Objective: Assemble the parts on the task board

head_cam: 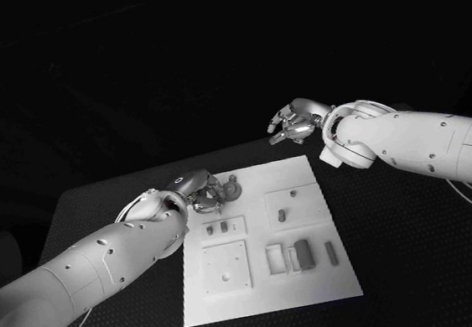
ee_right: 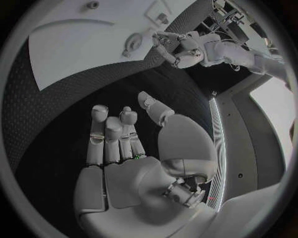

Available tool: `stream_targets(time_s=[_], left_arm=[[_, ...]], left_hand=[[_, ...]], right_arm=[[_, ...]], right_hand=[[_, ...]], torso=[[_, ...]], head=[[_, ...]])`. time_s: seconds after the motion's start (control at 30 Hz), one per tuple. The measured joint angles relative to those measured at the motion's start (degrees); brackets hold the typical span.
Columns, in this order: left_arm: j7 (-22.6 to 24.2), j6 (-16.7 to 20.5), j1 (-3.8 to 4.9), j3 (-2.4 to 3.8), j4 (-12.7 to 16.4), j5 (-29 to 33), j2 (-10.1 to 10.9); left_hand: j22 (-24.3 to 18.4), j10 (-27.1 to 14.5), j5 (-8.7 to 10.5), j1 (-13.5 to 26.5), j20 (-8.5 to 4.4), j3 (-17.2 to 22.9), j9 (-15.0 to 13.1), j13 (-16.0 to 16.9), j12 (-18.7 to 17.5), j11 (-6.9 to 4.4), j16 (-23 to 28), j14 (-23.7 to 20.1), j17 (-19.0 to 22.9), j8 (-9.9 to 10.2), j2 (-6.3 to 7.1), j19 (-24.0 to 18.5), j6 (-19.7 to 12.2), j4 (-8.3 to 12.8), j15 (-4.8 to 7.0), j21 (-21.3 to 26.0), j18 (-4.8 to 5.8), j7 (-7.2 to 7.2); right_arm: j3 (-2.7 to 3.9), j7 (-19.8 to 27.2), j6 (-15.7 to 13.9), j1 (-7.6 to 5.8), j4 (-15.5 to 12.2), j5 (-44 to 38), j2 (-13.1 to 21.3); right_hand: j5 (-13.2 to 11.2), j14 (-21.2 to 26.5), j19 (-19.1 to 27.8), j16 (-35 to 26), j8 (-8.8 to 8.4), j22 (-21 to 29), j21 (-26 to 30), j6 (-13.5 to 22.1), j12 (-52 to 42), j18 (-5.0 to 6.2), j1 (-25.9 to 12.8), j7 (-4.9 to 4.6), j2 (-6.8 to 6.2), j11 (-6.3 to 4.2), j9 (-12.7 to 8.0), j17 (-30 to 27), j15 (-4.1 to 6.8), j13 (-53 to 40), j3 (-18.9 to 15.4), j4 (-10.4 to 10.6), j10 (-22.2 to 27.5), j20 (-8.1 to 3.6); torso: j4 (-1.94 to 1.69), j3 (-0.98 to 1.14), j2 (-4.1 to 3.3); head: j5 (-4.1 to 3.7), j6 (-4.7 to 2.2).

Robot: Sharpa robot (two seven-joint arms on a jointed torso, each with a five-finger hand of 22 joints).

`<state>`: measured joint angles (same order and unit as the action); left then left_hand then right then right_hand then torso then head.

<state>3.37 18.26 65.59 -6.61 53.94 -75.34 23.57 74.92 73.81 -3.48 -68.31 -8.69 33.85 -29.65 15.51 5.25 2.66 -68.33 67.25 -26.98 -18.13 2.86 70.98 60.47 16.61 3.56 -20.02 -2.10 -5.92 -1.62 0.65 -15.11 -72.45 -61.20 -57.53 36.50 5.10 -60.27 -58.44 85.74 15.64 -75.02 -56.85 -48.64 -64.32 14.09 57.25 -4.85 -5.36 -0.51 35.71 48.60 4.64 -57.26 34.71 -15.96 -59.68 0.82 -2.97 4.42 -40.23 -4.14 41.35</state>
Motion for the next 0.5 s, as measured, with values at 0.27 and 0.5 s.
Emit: stream_targets(time_s=[0.27, 0.5], left_arm=[[-0.64, -2.22, -0.05, -0.07, 0.28, 0.05, 1.54], [-1.11, -3.30, -0.08, -0.16, 0.31, 0.05, 1.48]], left_hand=[[0.00, 0.00, 0.00, -0.01, 0.09, -0.01, 0.05, -0.01, -0.15, 0.00, 0.00, 0.00, 0.02, 0.02, 0.02, 0.08, -0.01, 0.01, 0.00, 0.00, -0.01, -0.01], [0.00, 0.00, 0.01, -0.08, 0.10, 0.13, 0.13, -0.05, -0.26, 0.01, 0.00, 0.00, 0.07, 0.22, 0.10, 0.08, -0.01, -0.13, 0.00, 0.00, -0.01, -0.01]], right_arm=[[0.00, 0.00, 0.00, 0.00, 0.05, 0.00, 0.09], [0.00, 0.00, 0.00, 0.00, 0.09, 0.00, -0.02]], right_hand=[[0.00, 0.00, 0.00, 0.00, 0.00, 0.00, 0.00, 0.00, 0.00, 0.00, 0.00, 0.00, 0.00, 0.00, 0.00, 0.00, 0.00, 0.00, 0.00, 0.00, 0.00, 0.00], [0.00, 0.00, 0.00, 0.00, 0.00, 0.00, 0.00, 0.00, 0.00, 0.00, 0.00, 0.00, 0.00, 0.00, 0.00, 0.00, 0.00, 0.00, 0.00, 0.00, 0.00, 0.00]], torso=[[0.00, 0.00, -0.04], [0.07, 0.02, -0.08]], head=[[0.05, 0.24], [0.13, 0.34]])
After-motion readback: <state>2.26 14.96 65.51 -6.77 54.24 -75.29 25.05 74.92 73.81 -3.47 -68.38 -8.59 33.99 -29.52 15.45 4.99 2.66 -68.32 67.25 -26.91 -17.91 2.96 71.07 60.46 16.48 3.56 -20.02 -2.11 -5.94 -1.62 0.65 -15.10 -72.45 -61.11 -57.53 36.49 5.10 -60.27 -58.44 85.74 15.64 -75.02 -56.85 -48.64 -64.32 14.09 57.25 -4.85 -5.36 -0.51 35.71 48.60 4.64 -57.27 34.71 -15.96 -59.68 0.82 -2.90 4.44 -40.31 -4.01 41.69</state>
